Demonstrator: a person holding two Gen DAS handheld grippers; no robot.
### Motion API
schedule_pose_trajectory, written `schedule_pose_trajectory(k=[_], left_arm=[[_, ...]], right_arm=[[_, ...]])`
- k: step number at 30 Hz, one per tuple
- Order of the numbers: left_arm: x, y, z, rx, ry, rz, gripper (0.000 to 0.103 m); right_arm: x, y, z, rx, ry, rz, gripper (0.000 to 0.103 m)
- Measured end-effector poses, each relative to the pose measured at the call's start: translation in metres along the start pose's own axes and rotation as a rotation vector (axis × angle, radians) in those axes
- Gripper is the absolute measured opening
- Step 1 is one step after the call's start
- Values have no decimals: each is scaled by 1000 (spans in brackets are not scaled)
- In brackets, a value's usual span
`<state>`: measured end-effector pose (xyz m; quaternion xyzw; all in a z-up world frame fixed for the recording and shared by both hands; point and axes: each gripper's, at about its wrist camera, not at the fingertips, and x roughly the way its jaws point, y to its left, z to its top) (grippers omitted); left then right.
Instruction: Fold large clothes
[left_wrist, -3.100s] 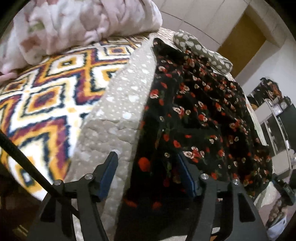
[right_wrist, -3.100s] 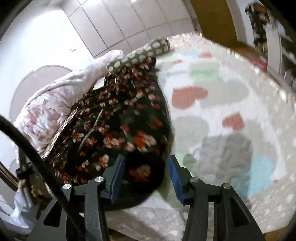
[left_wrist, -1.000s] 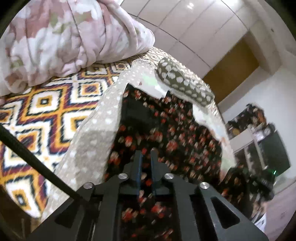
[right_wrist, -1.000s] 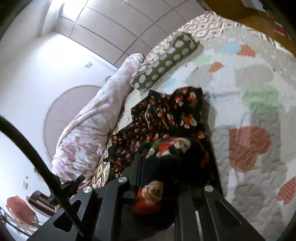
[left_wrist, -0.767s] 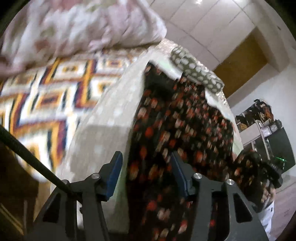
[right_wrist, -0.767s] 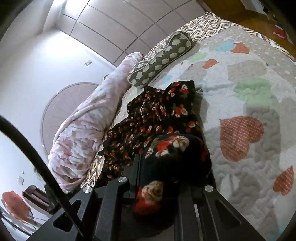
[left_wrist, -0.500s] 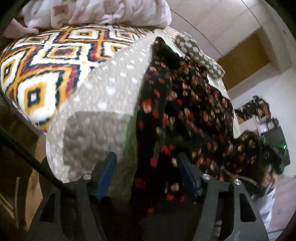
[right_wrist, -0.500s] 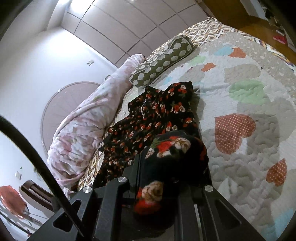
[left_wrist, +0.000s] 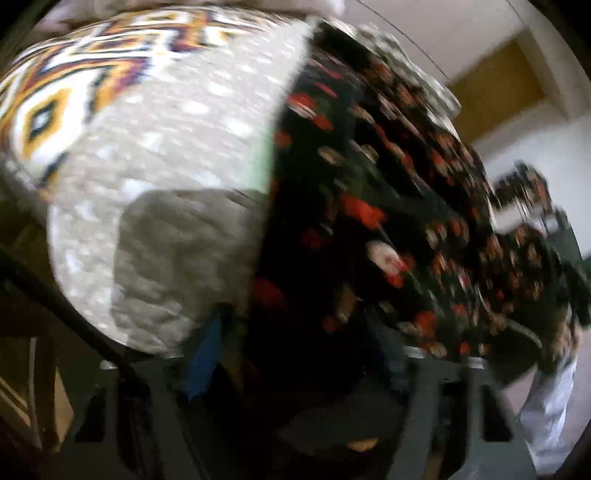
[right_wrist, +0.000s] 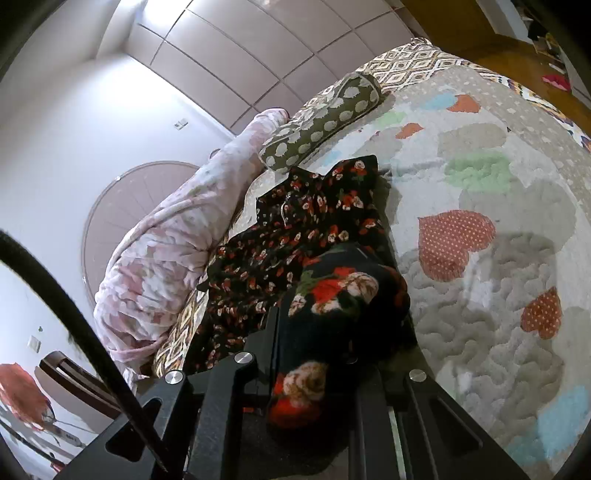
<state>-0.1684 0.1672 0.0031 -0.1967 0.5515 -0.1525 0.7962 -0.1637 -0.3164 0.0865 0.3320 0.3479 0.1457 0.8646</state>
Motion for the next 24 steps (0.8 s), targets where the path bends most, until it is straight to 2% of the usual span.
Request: schedule_pose_trajectory(k=[1,3,8,12,14,16,18,21,24], left_arm=[[0,-6,-2,32,17,11,20],[-4,-14,-4,78,15,25,10],[-45,-22,9,67,-44,-83,8],[-80,-29,43,40,-146,-147,7],[-89,-37,72,39,-177,-172,7],[-91,-52,106,57,-204,-161,7],[-88,-76,145,107,-238,-124,7],[-74,-110,210,130,-250,-101,7],[-54,-130,274,132,-275,-21,7]], right_arm=[[-1,0,-1,0,1,-2,15],[-1,0,-3,0,3,-2,15],[-6,-1,-5,-3,10,-5,15],[-9,5,2,-19,10,5,15],[-7,10,10,-28,10,14,15],[-2,15,22,-29,14,26,15],[7,20,38,-21,12,35,15],[26,29,75,-21,-7,36,15],[58,30,119,11,-6,29,15]])
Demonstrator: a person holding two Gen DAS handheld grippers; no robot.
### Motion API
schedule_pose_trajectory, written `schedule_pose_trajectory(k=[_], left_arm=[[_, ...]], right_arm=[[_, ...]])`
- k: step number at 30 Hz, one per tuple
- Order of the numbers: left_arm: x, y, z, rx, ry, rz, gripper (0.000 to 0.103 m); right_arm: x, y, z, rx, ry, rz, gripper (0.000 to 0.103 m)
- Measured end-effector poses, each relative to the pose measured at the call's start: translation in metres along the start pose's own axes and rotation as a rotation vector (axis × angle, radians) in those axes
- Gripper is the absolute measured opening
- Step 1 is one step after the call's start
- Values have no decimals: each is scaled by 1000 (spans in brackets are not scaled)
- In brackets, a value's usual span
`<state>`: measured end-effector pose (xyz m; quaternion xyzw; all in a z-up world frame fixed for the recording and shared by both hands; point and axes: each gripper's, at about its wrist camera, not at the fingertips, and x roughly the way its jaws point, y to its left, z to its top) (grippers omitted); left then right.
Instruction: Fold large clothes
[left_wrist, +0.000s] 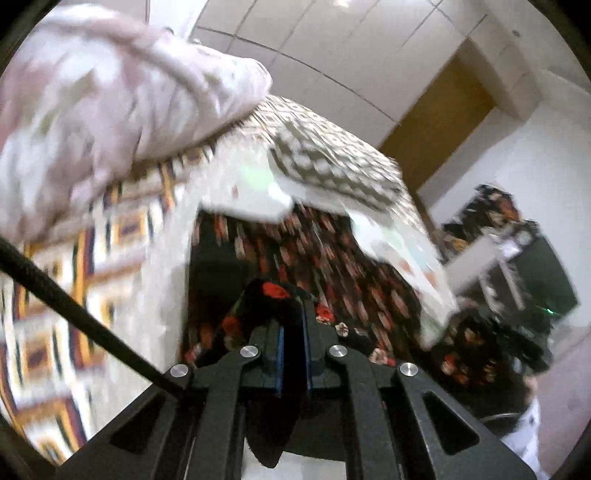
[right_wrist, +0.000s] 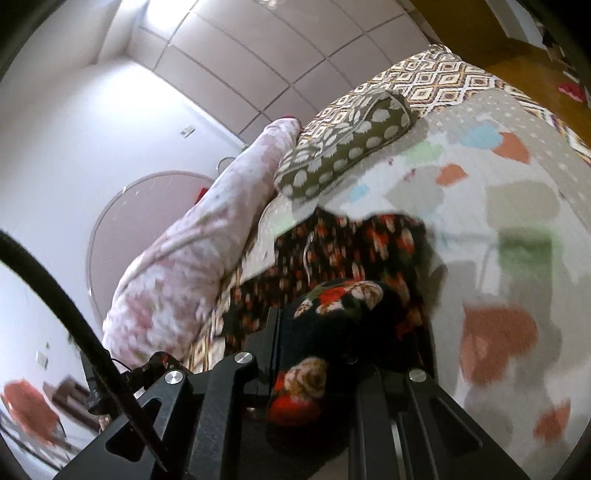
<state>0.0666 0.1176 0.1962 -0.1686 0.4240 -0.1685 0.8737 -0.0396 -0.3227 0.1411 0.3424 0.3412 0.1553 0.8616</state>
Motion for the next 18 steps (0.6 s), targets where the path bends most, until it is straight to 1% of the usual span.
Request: schedule_pose_trajectory(k=[1,2,3,4,5,6,7,8,9,10,11,12,13,14,15,16,18], left_arm=[[24,-2,28,2,-10,79,8],[45,2,46,-20,-15,143,8],[66,10,62,-53,-8,200,8],[84,18,73,-75,9,240,8],[99,27,79,-94,29,276,8],[113,36,82,-119,51,304,9],[124,46,83,-153,61,297,10],[127,52,82,-167,60,270,11],[130,54,81,-167,57,246,15],[130,54,78,-157,50,237,17],[128,53,76,-139,32,254,20],[125,52,73,-122,18,271,29],[122,51,73,-108,7,275,41],[118,53,72,-109,-1,265,46],[115,54,74,-115,-10,257,49],[108,56,77,-128,-29,251,49],[97,57,79,-139,-47,252,51]], right_arm=[[12,-2,13,11,3,-15,15],[34,-9,32,30,13,-56,17],[49,-16,43,49,17,-90,20],[69,-28,56,89,24,-135,21],[80,-37,63,110,31,-161,27],[99,-52,72,142,46,-204,29],[111,-63,76,170,56,-238,31],[123,-75,79,198,66,-264,37],[131,-84,80,213,74,-265,42],[139,-92,80,220,79,-257,43],[142,-96,79,218,79,-254,44],[145,-98,78,209,78,-253,45],[146,-100,77,200,77,-249,46],[147,-101,77,196,72,-241,48],[146,-102,77,200,66,-232,50],[144,-103,78,208,57,-221,52],[138,-100,80,213,43,-207,58]])
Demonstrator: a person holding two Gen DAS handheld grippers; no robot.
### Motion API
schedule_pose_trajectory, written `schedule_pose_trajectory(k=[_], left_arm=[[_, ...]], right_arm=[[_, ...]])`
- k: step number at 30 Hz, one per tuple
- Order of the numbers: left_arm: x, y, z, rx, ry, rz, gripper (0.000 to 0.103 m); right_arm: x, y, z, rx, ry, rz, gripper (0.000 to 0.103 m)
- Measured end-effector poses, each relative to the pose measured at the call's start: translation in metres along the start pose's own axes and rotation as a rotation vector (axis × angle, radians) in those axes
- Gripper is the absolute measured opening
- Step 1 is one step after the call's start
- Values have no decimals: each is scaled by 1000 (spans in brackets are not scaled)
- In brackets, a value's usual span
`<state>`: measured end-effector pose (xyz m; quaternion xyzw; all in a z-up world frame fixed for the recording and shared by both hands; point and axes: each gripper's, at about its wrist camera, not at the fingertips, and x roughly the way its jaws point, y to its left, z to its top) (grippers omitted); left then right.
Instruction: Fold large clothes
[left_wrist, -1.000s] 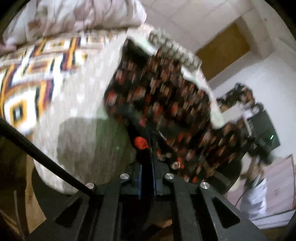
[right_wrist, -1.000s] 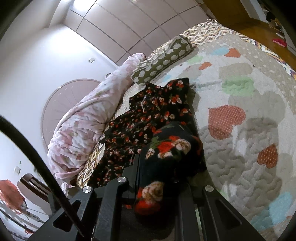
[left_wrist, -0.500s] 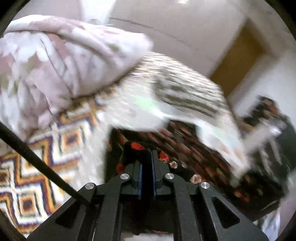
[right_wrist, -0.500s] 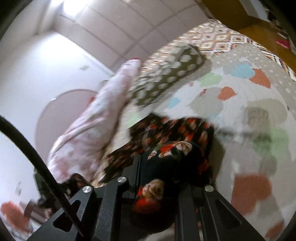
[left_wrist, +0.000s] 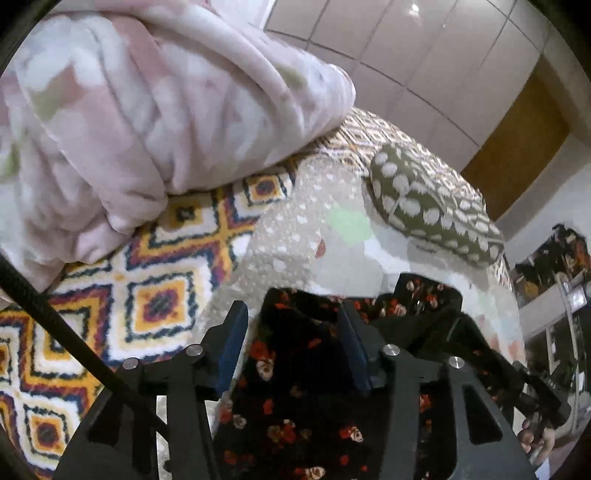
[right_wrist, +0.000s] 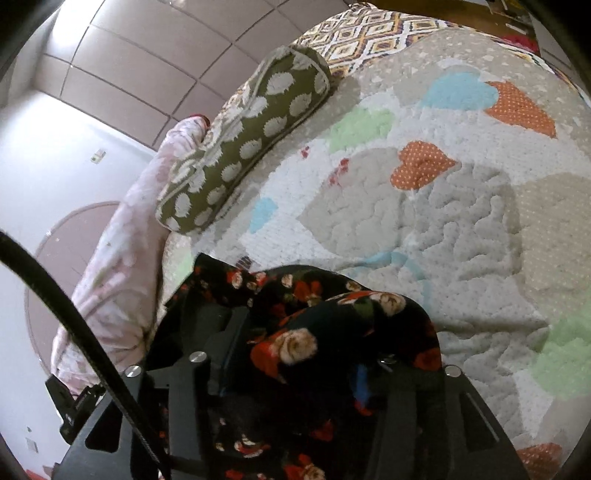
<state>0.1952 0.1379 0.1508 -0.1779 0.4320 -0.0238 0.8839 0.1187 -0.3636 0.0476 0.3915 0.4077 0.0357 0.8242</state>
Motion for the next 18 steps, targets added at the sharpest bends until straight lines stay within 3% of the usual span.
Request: schedule_pose_trajectory(k=[4,10,14,18], left_arm=[[-25,0,-3,-5,-29,-12,57],[-46,-24,-32,93,-30,-44,65],[-34,-51,-60,231,27,-51,65],[-9,-73,-88,392,87,-22,65]], right_arm=[[-13,8,6,21,-12,40,64],[-53,12,16,127,-79,218,74],[-86,22,16,78,-151,193,73],[-76,52,-12,-181,-66,36,28]])
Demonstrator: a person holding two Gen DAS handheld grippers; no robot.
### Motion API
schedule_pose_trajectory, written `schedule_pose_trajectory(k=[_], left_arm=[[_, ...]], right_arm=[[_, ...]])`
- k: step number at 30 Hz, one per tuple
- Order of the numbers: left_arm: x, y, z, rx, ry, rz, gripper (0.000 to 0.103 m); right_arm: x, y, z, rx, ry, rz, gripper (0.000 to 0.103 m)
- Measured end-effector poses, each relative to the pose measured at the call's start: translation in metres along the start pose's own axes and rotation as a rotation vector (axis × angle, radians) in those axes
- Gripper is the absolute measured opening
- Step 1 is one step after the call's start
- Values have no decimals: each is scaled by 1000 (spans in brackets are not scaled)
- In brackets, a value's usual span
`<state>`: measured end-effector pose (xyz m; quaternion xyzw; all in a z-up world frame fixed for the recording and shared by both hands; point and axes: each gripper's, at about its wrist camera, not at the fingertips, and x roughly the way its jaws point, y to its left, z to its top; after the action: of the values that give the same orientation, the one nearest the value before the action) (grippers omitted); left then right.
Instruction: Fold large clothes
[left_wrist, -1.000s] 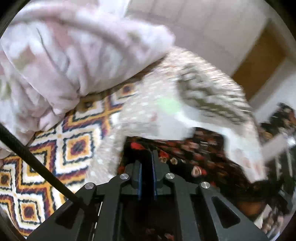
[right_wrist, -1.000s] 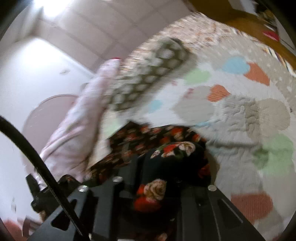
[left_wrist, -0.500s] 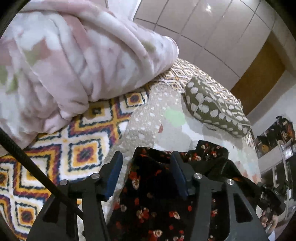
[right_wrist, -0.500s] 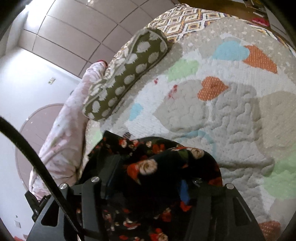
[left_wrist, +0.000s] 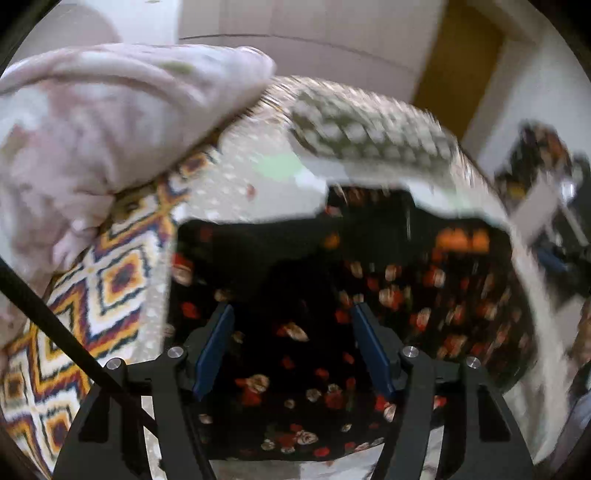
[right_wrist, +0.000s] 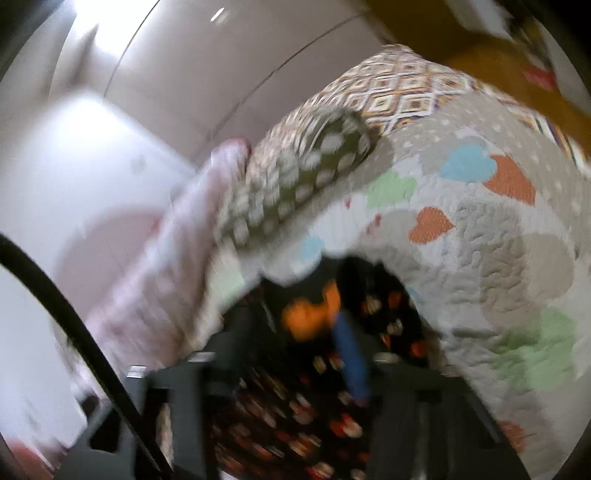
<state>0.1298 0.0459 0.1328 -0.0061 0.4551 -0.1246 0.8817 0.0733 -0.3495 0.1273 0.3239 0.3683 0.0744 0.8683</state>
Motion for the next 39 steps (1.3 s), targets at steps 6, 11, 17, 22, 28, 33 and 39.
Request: schedule_pose_trajectory(k=[6,11,17,22,28,33,39], left_arm=[[49,20,21,66,8,250,65],[96,62,40,-41,63,291,65],[123,93,50,-213,74,245,83],[120,118,49,-354,84,134,86],[65,121,43,-417,23,98,86],[9,104,27,-384,-46,97,86],[-17,68,-31,-387,-71,81,86]], right_arm=[[65,20,-39,-230,161,-127,22],[117,9,-32,-234,174,-205,21],[158,-16,-10,-182,158,-268,17],[160,-45,3,-11,153,-142,14],[135,-24,4,-46,113,-204,21],[101,24,5,-163,55,-211,38],[120,98,-22,-332,149,-126,58]])
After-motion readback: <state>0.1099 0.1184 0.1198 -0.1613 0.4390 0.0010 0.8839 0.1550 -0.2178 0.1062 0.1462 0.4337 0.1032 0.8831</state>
